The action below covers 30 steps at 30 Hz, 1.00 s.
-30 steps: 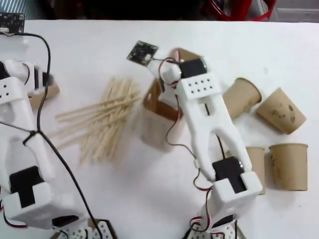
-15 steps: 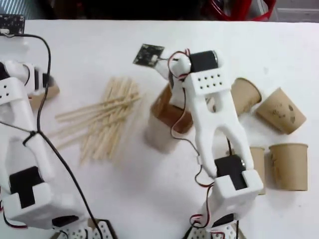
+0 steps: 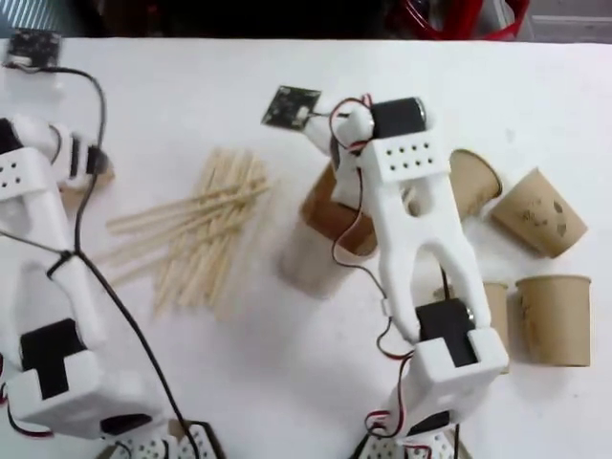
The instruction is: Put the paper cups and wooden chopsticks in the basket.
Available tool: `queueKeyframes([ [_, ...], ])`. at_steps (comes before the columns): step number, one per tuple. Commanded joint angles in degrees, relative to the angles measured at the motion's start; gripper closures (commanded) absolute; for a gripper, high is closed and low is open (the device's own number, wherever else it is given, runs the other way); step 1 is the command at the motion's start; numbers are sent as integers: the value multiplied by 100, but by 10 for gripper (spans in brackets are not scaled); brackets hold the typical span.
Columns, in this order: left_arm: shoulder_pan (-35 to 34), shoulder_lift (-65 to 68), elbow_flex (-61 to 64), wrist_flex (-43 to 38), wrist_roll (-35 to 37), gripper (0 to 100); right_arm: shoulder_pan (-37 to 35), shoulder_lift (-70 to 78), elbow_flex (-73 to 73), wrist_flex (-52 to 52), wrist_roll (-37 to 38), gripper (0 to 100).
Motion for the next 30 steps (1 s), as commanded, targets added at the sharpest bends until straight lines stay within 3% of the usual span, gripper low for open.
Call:
queueKeyframes([
  [1, 215, -40, -18, 211, -167, 729, -110, -224, -352, 136, 185, 981],
  [13, 233, -31, -18, 229, -167, 729, -338, -277, -703, 163, 185, 981],
  [19, 242, -40, 176, 193, -167, 729, -163, 66, -668, 136, -413, 972],
  [27, 268, -40, 730, -211, -211, 728, -40, 374, -668, -31, -721, 769],
  [30, 286, -40, 870, -369, -211, 728, -48, 374, -668, -92, -730, 861],
])
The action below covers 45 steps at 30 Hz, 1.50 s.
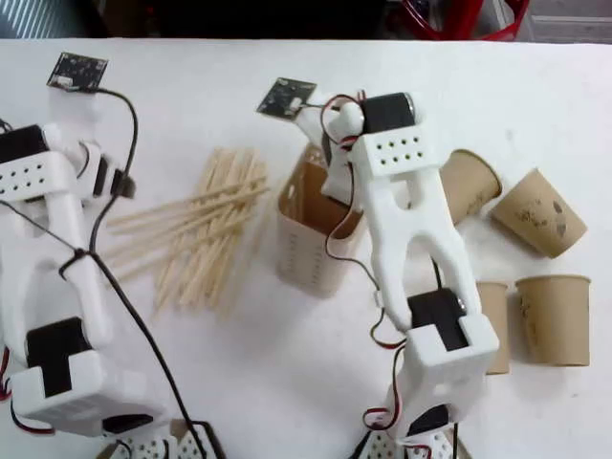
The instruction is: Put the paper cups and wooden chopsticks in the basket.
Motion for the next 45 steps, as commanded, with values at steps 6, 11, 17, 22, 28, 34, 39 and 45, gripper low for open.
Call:
queueKeyframes([
  [6, 75, -40, 79, -396, -18, 728, 171, -66, -193, -224, -70, 980],
  [11, 84, -40, 79, -396, -18, 728, 145, -163, -554, 101, 97, 980],
  [17, 75, -40, 79, -378, -18, 728, 145, -347, -431, 127, 79, 980],
  [22, 84, -40, 79, -378, -18, 728, 57, -391, -26, 136, -26, 980],
  [28, 268, -40, 79, -343, -9, 728, -66, -1015, 70, 136, -554, 980],
  [34, 391, -40, 88, -334, 0, 728, -31, -1138, 404, 110, -818, 979],
  [39, 391, -66, 88, -334, 0, 728, -48, -875, 536, 66, -862, 965],
  [45, 418, -84, 26, -334, 0, 729, -31, -1121, -255, 13, -1758, 823],
])
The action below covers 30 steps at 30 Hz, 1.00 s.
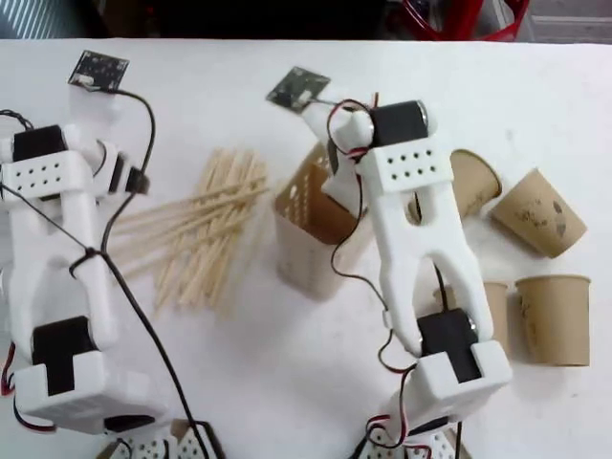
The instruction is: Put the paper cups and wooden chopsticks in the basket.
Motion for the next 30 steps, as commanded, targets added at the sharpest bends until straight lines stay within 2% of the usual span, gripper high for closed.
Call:
queueKeyframes([
  [1, 127, -92, -105, -44, 9, 729, -4, -374, -721, -48, -510, 814],
  [7, 224, -92, -897, 774, 132, 729, -4, -1209, -1108, -48, -1319, 834],
  [12, 259, -84, -1873, 1662, 185, 729, 40, -2211, -809, -13, -1371, 837],
  [14, 259, -84, -2075, 1855, 167, 729, 303, -2730, -325, -13, -1371, 837],
  [18, 259, -84, -2154, 2101, 9, 729, 1024, -3934, 1178, -40, -1398, 869],
  [23, 769, -75, -2110, 2927, -905, 755, 1429, -5780, 3851, -374, -1160, 984],
  [26, 1033, -136, -1644, 2857, -1301, 828, 1437, -6993, 5591, -743, -642, 978],
  [30, 1156, -418, -589, 2268, -1644, 838, 1859, -8505, 7349, -1305, -571, 979],
])
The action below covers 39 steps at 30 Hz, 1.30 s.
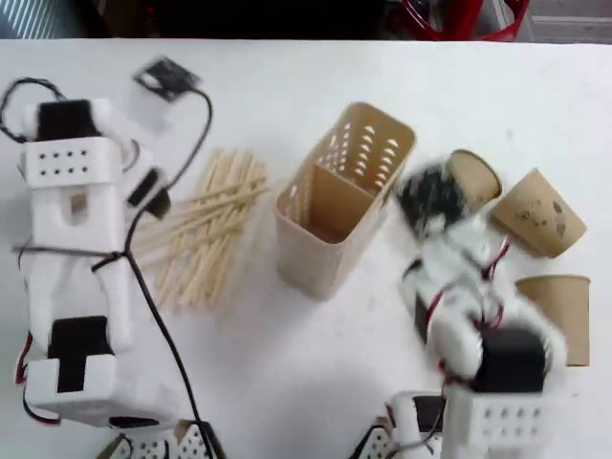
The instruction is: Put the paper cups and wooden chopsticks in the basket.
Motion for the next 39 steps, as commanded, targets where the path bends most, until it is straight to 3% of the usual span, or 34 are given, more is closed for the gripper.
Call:
queueKeyframes([
  [1, 119, -558, 862, -615, -316, 838, 620, -1341, 1310, -541, 220, 977],
  [6, 22, -1411, 2347, -1723, -545, 838, 1490, -1877, 2066, -822, 668, 977],
  [11, -611, -1903, 2593, -2593, 387, 832, 1552, -1868, 2927, -1341, 686, 977],
  [16, -1903, -1754, 2013, -3059, 1152, 715, 1587, -1868, 2936, -1367, 695, 969],
  [21, -2492, -804, 1424, -2919, 1389, 714, 1587, -1868, 2945, -1349, 686, 902],
  [31, -2941, 1631, -176, -3103, 1618, 712, 1613, -1912, 2980, -1367, 651, 907],
  [39, -2870, 3222, -1591, -3103, 1609, 712, 1613, -1912, 2980, -1349, 651, 907],
])
